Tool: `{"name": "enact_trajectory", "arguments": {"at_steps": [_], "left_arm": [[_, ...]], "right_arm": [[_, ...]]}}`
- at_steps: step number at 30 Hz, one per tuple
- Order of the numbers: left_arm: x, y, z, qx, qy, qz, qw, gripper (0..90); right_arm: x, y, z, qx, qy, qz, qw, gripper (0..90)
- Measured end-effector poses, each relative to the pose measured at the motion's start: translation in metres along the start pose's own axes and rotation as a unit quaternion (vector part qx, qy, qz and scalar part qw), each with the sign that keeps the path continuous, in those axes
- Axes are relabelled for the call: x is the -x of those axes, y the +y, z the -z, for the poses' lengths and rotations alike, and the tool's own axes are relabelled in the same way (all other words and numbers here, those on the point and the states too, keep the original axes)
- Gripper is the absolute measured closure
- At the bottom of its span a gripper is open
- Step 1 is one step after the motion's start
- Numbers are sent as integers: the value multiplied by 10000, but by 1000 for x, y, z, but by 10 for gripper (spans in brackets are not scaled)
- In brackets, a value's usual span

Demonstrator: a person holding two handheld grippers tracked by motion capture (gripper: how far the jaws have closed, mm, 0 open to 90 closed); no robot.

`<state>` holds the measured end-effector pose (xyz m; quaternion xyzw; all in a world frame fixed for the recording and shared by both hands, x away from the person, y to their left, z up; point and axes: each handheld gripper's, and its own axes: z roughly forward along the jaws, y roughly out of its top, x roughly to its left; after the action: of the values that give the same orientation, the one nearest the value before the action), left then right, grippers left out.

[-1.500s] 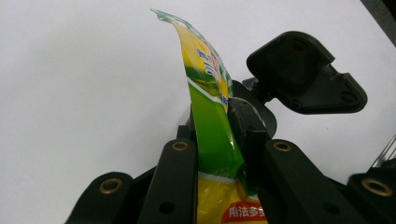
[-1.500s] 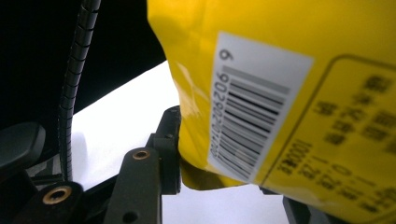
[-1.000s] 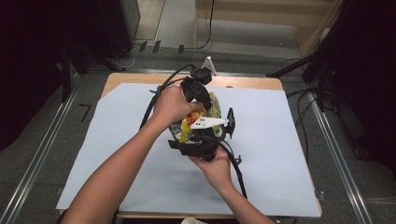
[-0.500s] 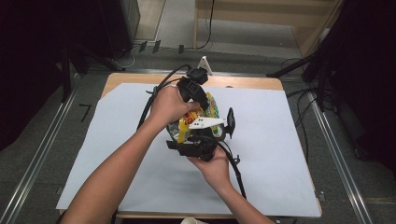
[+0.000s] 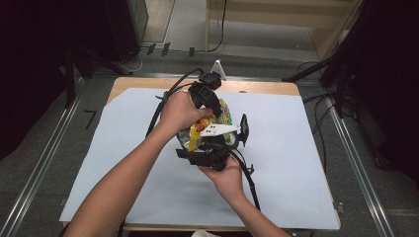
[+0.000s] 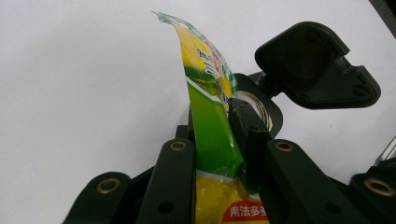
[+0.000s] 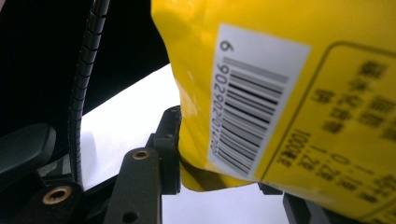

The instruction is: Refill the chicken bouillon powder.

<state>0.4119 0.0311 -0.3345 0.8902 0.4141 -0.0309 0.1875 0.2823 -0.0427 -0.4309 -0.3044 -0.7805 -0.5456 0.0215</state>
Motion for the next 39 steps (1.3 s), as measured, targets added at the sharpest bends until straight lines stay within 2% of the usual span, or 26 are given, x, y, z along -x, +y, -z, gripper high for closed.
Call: {"name": "enact_trajectory", "arguments": {"at_steps": [17, 32, 37, 39], "left_arm": [[2, -1, -2, -21, 41, -15, 10000, 801], [1, 0, -2, -56, -21, 23, 10000, 800], [1, 1, -5, -252, 35, -24, 9997, 797], [-1, 2, -4, -345, -32, -16, 9994, 798]], "right_arm": [[0, -1, -1, -25, -19, 22, 10000, 616], [-1, 0, -1, -34, -15, 18, 10000, 615], [-1, -1, -2, -56, -4, 34, 10000, 615], [-1, -2, -3, -50, 12, 57, 10000, 615]]}}
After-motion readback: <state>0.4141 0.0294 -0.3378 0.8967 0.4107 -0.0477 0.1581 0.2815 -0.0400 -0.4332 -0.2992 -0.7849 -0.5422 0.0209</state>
